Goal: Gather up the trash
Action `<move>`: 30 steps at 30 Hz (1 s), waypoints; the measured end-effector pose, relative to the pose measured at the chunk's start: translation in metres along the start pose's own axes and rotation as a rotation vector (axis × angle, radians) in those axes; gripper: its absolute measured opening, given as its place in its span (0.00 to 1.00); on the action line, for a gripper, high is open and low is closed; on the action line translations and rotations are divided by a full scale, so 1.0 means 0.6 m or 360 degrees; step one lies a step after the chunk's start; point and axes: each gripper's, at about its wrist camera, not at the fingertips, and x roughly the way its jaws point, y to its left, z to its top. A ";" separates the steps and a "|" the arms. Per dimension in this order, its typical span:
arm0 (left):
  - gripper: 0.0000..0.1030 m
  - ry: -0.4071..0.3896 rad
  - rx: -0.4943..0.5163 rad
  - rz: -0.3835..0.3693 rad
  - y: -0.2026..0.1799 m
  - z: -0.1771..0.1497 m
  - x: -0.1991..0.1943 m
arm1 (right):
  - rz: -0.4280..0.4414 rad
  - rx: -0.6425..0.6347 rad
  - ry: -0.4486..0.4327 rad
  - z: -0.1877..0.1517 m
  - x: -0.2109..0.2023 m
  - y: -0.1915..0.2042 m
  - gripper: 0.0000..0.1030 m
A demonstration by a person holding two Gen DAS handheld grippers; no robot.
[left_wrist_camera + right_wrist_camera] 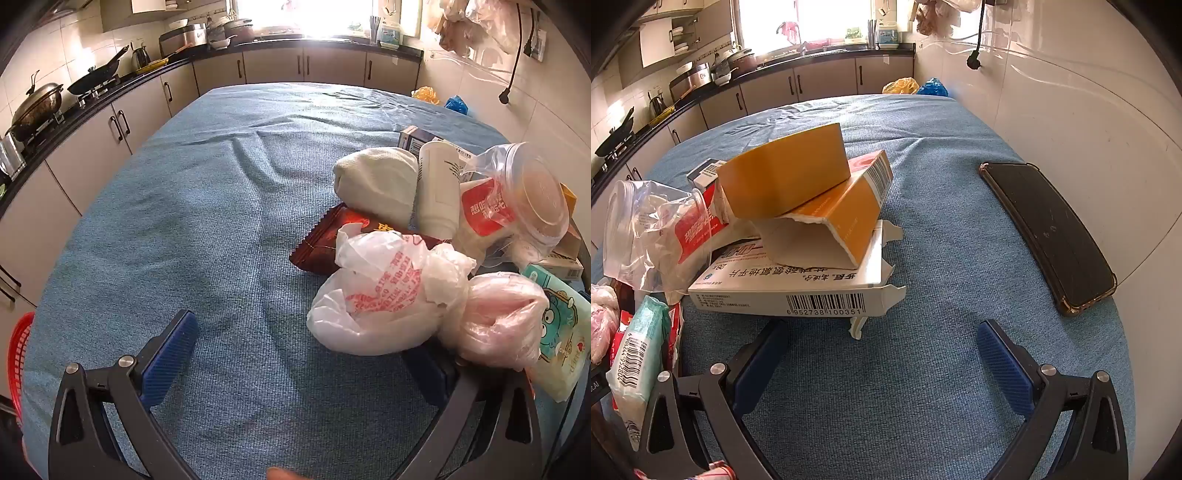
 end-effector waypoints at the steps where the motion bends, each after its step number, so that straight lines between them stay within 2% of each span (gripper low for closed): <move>1: 1.00 0.0000 -0.0001 -0.0001 0.000 0.000 0.000 | 0.0002 0.0001 0.0000 0.000 0.000 0.000 1.00; 30: 1.00 0.0002 -0.0003 -0.0006 0.003 0.002 0.003 | 0.0006 0.0005 0.0000 0.000 0.000 0.000 1.00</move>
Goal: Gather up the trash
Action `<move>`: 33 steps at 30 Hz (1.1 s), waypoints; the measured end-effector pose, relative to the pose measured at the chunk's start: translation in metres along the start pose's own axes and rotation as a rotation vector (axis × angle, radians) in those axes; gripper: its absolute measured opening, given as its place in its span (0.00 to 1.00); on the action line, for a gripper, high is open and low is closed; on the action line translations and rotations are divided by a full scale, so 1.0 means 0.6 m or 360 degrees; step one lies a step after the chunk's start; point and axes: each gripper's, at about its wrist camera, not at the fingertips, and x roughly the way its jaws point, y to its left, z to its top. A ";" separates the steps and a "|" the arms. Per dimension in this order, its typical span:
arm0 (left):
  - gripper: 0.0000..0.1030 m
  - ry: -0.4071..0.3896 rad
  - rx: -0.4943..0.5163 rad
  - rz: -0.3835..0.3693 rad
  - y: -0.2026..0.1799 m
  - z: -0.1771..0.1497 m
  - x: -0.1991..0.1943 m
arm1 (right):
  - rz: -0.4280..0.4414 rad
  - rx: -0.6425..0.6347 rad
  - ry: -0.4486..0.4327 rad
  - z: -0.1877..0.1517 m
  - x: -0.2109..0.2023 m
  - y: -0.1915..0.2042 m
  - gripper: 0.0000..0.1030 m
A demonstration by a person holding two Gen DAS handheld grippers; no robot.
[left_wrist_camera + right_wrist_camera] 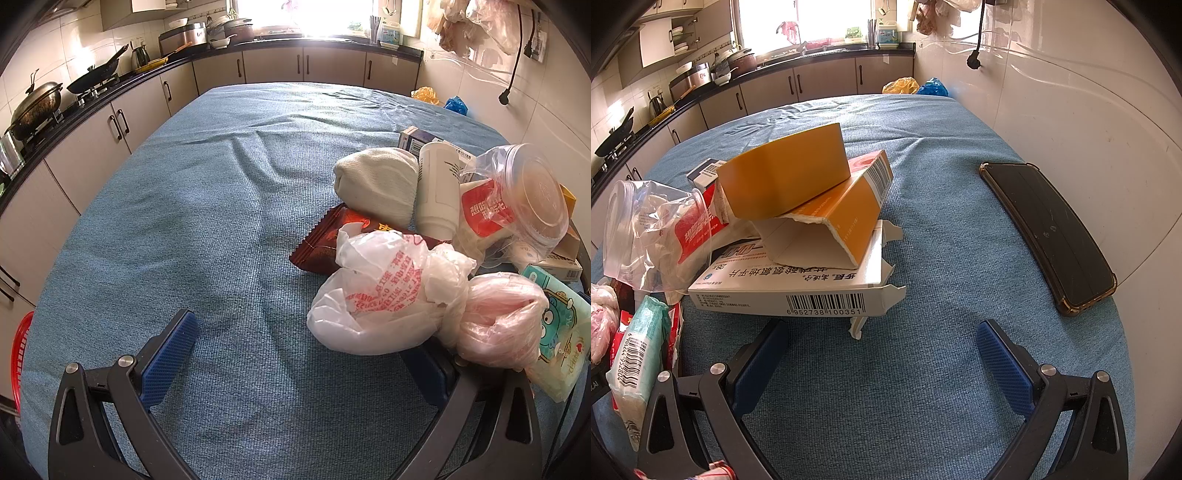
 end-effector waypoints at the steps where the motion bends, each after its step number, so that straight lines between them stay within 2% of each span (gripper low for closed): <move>1: 1.00 0.0000 0.0000 0.0000 0.000 0.000 0.000 | 0.0000 0.0000 0.0001 0.000 0.000 0.000 1.00; 14: 1.00 -0.0001 0.0000 -0.0001 0.001 0.000 0.001 | 0.0003 -0.0006 0.0003 0.001 0.001 -0.001 1.00; 26: 1.00 0.0009 0.0063 -0.0045 0.001 -0.002 -0.006 | 0.0128 -0.0161 0.0097 -0.025 -0.019 -0.016 1.00; 33: 1.00 0.0035 0.0074 -0.0047 0.001 -0.010 -0.013 | 0.0082 -0.0127 0.0108 -0.048 -0.035 -0.017 1.00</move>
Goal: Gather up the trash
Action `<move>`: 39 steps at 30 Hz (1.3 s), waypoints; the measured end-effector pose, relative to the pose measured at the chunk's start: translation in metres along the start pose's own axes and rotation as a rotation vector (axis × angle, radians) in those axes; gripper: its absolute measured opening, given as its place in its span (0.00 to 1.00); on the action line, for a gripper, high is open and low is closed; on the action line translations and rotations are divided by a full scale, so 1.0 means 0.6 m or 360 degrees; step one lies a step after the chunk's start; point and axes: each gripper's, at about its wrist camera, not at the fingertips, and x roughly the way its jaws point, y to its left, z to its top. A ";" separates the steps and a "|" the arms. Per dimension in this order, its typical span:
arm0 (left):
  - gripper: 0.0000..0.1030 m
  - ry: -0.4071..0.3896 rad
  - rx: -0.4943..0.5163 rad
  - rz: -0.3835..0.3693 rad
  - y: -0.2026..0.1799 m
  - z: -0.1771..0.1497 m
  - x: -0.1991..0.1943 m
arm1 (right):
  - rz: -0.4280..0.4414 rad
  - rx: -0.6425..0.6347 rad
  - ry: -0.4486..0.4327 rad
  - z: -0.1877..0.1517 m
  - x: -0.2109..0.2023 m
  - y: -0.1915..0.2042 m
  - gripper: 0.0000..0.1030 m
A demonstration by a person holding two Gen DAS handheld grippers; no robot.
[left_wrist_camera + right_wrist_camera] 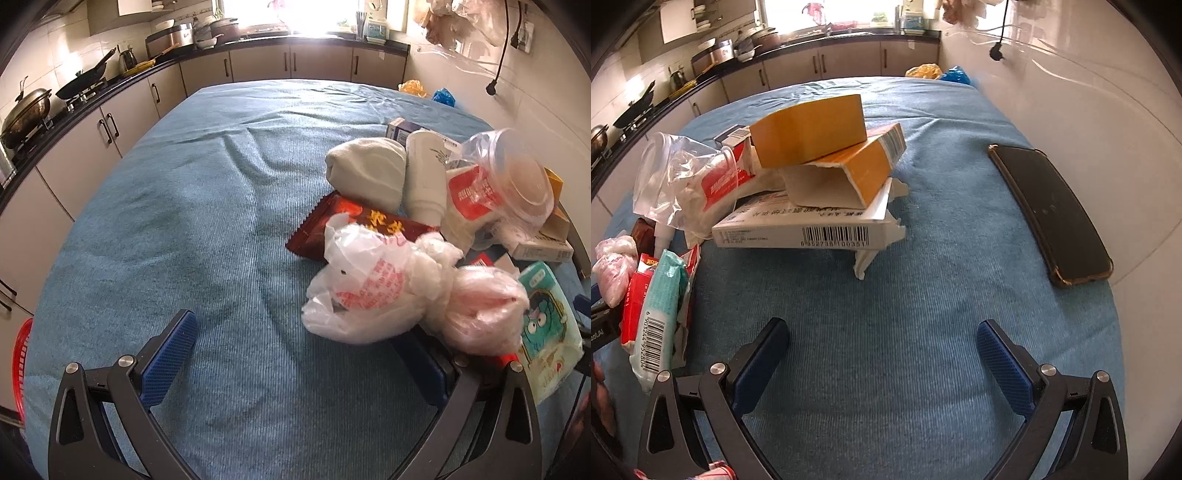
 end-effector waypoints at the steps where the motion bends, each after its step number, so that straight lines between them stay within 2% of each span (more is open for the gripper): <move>1: 1.00 0.0016 -0.0007 -0.0007 0.002 -0.003 -0.005 | -0.0001 0.0005 0.0005 0.000 -0.001 0.002 1.00; 5: 1.00 0.0002 -0.0078 -0.0087 0.021 -0.024 -0.037 | -0.0013 0.0039 0.0066 0.005 -0.002 0.000 1.00; 10: 1.00 -0.0068 -0.0174 -0.0065 0.063 -0.056 -0.090 | 0.0060 0.0104 0.0042 -0.006 -0.025 0.005 1.00; 14: 1.00 -0.0118 -0.0337 -0.0085 0.101 -0.082 -0.129 | 0.0113 0.0156 -0.0047 -0.020 -0.065 0.011 1.00; 19: 1.00 -0.0140 -0.0448 -0.0150 0.128 -0.098 -0.163 | 0.0160 0.0185 -0.0260 -0.032 -0.136 0.025 1.00; 23: 1.00 -0.0194 -0.0437 -0.0146 0.125 -0.105 -0.192 | 0.0244 0.0197 -0.0567 -0.060 -0.211 0.046 1.00; 25: 1.00 -0.0246 -0.0401 -0.0105 0.122 -0.110 -0.212 | 0.0237 0.0198 -0.0721 -0.077 -0.239 0.056 1.00; 27: 1.00 -0.0305 -0.0362 -0.0054 0.117 -0.114 -0.230 | 0.0242 0.0183 -0.0811 -0.092 -0.257 0.070 1.00; 33: 1.00 -0.0499 -0.0271 0.0108 0.111 -0.133 -0.283 | 0.0221 0.0158 -0.0807 -0.112 -0.264 0.093 1.00; 39: 1.00 -0.0599 -0.0240 0.0141 0.109 -0.153 -0.324 | 0.0180 0.0116 -0.0887 -0.143 -0.306 0.105 1.00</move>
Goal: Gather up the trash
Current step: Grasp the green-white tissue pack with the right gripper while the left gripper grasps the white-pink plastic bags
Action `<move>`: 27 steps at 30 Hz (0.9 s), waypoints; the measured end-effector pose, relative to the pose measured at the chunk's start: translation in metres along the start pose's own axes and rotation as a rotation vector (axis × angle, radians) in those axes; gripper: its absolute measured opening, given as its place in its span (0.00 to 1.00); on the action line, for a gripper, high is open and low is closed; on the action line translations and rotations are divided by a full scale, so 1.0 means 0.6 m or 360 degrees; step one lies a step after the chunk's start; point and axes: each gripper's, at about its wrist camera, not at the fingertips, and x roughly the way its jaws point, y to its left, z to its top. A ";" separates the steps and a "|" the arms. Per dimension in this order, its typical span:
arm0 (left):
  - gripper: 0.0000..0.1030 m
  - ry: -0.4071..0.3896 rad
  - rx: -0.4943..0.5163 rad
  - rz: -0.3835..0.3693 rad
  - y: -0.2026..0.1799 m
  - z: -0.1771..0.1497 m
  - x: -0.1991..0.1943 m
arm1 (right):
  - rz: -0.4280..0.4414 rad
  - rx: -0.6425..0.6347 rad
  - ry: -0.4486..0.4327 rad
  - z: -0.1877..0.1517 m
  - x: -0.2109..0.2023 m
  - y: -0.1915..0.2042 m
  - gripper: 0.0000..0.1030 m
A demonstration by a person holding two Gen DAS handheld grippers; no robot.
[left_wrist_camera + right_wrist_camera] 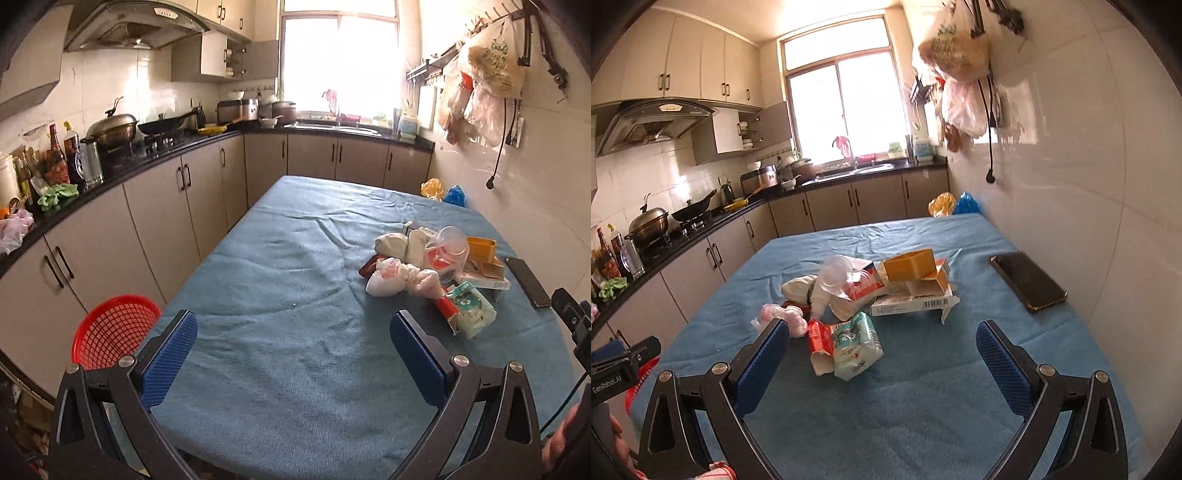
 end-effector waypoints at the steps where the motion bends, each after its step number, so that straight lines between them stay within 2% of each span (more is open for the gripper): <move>1: 1.00 -0.0008 0.0001 -0.0002 0.001 -0.001 -0.005 | -0.0004 -0.0014 -0.0014 0.000 -0.007 0.004 1.00; 8: 1.00 -0.0067 -0.0008 -0.0018 0.007 -0.015 -0.047 | -0.0058 -0.0112 -0.0027 -0.013 -0.045 0.020 1.00; 12: 1.00 -0.0108 -0.0009 -0.0015 0.011 -0.024 -0.073 | 0.0000 -0.0048 0.0004 -0.019 -0.067 0.012 1.00; 15: 1.00 -0.0138 0.0005 -0.0009 0.012 -0.031 -0.089 | 0.0005 -0.0022 -0.0031 -0.022 -0.089 0.006 1.00; 20: 1.00 -0.0139 0.0057 0.0012 0.003 -0.038 -0.095 | -0.0011 -0.0003 -0.0090 -0.025 -0.117 -0.003 1.00; 27: 1.00 -0.0147 0.0120 0.0069 0.001 -0.041 -0.089 | 0.0008 0.0021 -0.0043 -0.023 -0.103 -0.010 1.00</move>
